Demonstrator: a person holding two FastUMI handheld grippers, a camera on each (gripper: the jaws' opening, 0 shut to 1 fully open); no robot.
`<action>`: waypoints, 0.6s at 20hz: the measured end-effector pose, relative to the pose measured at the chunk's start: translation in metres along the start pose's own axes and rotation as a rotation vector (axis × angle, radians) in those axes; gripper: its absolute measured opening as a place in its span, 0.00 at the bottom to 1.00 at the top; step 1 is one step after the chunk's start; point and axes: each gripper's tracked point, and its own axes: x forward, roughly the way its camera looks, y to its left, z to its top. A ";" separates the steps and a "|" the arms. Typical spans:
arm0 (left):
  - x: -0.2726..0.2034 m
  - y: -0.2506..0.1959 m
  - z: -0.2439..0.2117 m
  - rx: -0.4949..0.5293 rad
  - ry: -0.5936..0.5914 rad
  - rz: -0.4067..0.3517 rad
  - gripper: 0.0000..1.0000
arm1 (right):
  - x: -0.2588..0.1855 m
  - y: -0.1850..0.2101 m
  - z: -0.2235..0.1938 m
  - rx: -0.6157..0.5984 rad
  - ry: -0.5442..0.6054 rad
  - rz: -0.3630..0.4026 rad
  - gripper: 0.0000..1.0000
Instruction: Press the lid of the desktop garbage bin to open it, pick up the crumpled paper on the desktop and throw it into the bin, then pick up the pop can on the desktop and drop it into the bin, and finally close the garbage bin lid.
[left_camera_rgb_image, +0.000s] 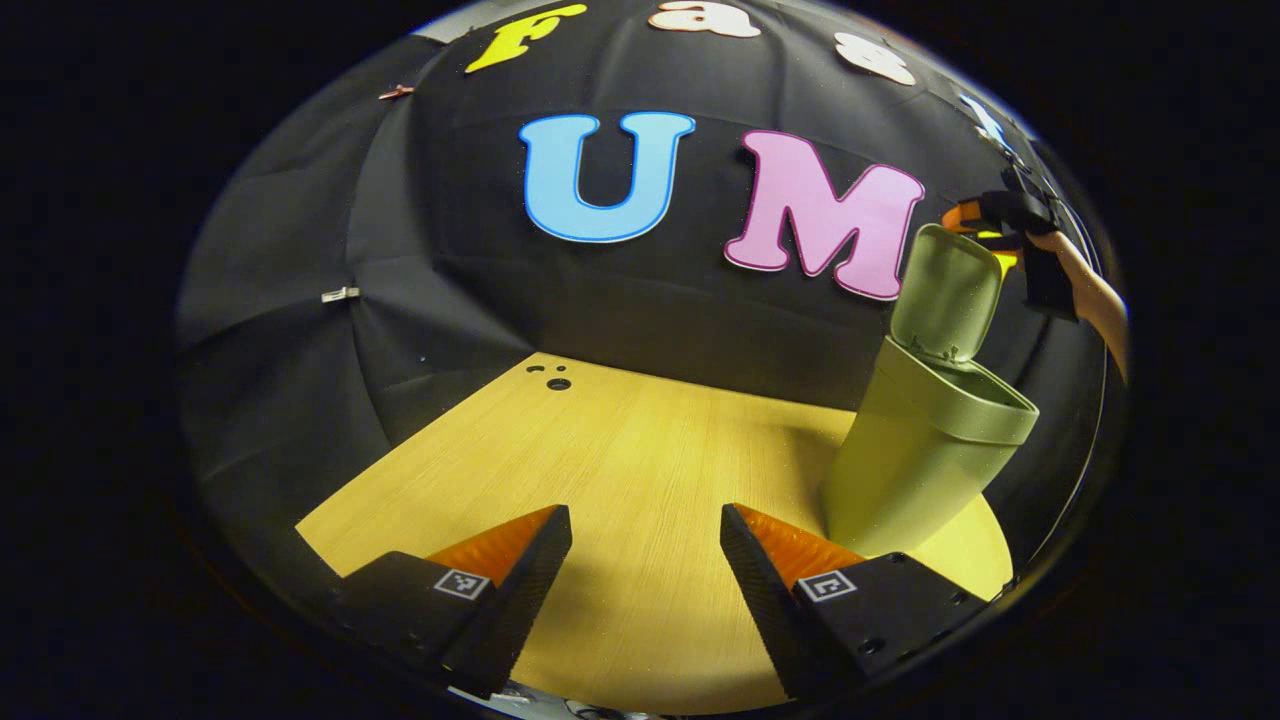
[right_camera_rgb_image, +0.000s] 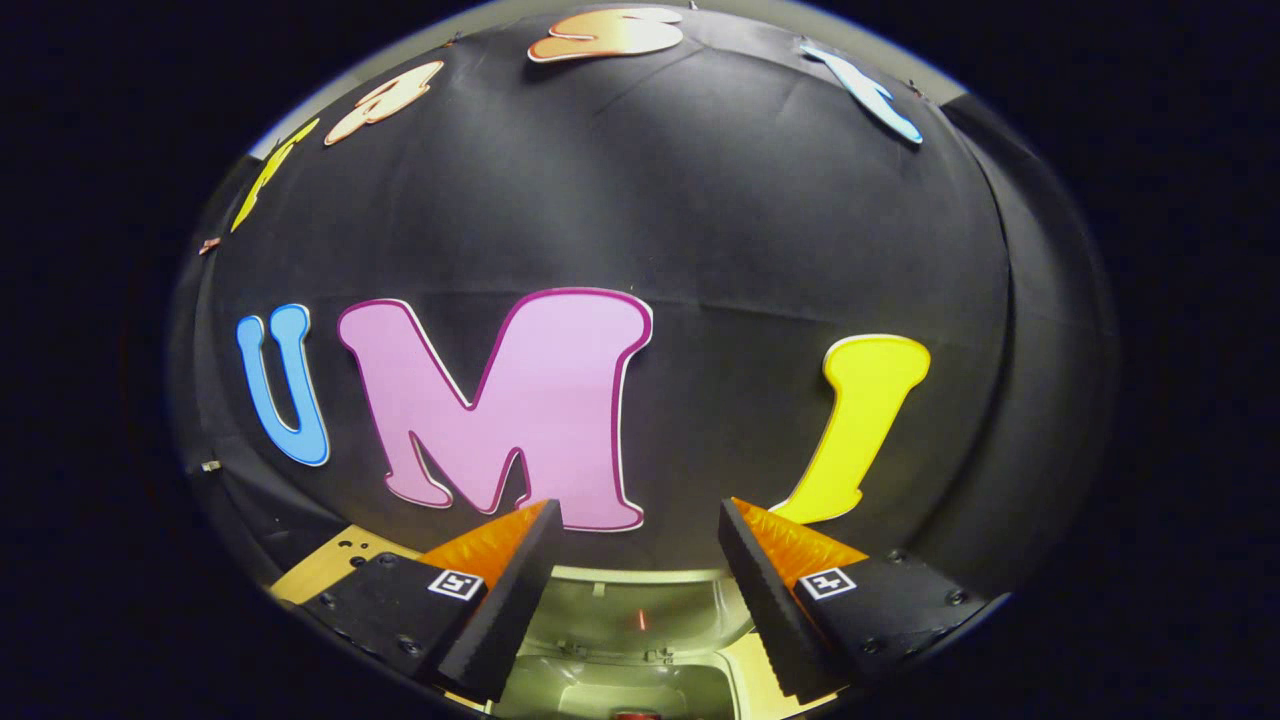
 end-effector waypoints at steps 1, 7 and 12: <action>-0.003 0.000 0.001 -0.005 -0.003 0.013 0.96 | 0.000 0.000 -0.002 0.024 0.007 0.013 0.98; -0.014 -0.003 0.001 0.009 0.001 0.026 0.96 | -0.028 0.002 -0.011 0.028 0.042 0.050 0.98; -0.007 -0.003 0.011 0.056 0.001 -0.039 0.96 | -0.071 0.007 -0.041 0.107 0.103 0.062 0.99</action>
